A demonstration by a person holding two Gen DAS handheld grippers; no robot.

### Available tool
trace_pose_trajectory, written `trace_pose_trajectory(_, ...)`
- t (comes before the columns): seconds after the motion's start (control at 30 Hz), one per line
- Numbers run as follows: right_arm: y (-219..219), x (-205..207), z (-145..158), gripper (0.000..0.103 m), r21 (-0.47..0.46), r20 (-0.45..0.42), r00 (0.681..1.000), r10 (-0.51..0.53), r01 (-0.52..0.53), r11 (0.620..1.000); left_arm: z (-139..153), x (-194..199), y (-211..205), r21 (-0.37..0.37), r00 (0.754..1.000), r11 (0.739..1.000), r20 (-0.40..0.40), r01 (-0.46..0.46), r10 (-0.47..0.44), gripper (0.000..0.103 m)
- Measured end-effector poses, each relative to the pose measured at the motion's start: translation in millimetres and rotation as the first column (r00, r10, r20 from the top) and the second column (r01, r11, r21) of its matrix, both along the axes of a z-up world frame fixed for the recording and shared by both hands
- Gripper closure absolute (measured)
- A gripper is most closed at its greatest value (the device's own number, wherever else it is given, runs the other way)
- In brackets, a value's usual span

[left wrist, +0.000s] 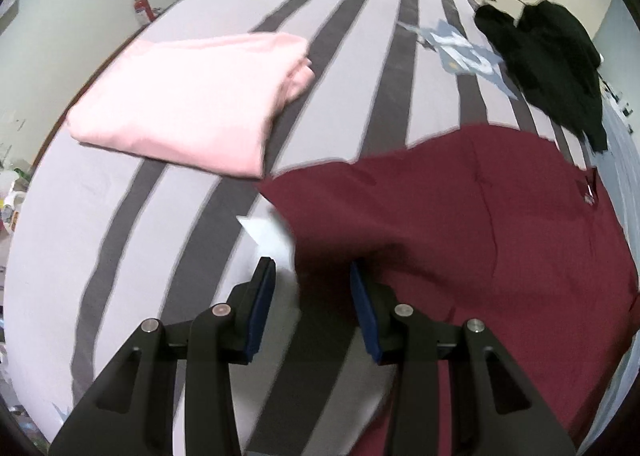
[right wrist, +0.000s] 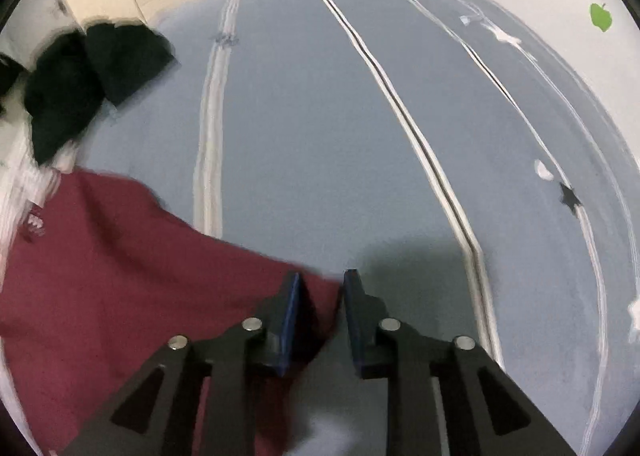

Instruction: Fold clothes

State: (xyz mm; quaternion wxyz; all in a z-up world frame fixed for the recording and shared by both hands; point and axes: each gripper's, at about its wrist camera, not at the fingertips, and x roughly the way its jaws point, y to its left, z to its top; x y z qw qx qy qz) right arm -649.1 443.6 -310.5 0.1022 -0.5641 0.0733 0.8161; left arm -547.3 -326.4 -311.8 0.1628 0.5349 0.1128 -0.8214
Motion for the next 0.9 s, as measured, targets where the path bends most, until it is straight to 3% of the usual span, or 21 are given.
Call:
trace_pose_trajectory(0.2,14.7,10.1,16.0,0.082,0.052,-0.094,0.985,-0.147,0.153,0.987,16.9,-6.7,-22.1,-0.003,0.997,0.999,-0.076,-0.033,0.033,0.062)
trace_pose_trajectory(0.4,-45.4,14.7,43.1,0.073,0.042,-0.173,0.985,0.005,0.003,0.999,14.7,-23.8,-19.5,0.016,0.996,1.000,-0.093,0.015,-0.013,0.061)
trace_pose_trajectory(0.47,-80.2,2.9,43.4,0.073,0.033,-0.183,0.981,0.065,-0.060,0.998,27.4,-28.4,-16.6,0.006,0.988,1.000,-0.153,0.018,-0.017,0.061)
trace_pose_trajectory(0.57,-116.8,1.2,32.3,0.073,0.012,-0.173,0.978,0.118,-0.117,0.993,42.8,-38.2,-22.6,0.068,0.972,0.998,-0.236,0.002,0.014,0.059)
trace_pose_trajectory(0.6,-126.8,-3.4,27.5,0.073,0.008,-0.164,0.978,0.131,-0.131,0.991,40.3,-46.0,-21.2,0.078,0.975,0.997,-0.220,0.029,-0.011,0.056)
trace_pose_trajectory(0.7,-146.3,-5.0,13.2,0.073,0.007,-0.134,0.981,0.143,-0.143,0.990,11.8,-74.1,-8.2,0.029,0.987,0.989,-0.068,0.145,-0.143,0.056)
trace_pose_trajectory(0.8,-153.6,-6.7,-2.5,0.073,0.003,-0.100,0.988,0.122,-0.122,0.992,-30.8,-90.7,-13.3,0.085,0.987,0.988,0.089,0.129,-0.136,0.056)
trace_pose_trajectory(0.9,-154.4,-5.2,-13.2,0.073,0.010,-0.072,0.992,0.103,-0.103,0.995,-58.5,-94.7,-9.9,0.109,0.969,0.984,0.187,0.141,-0.160,0.057)
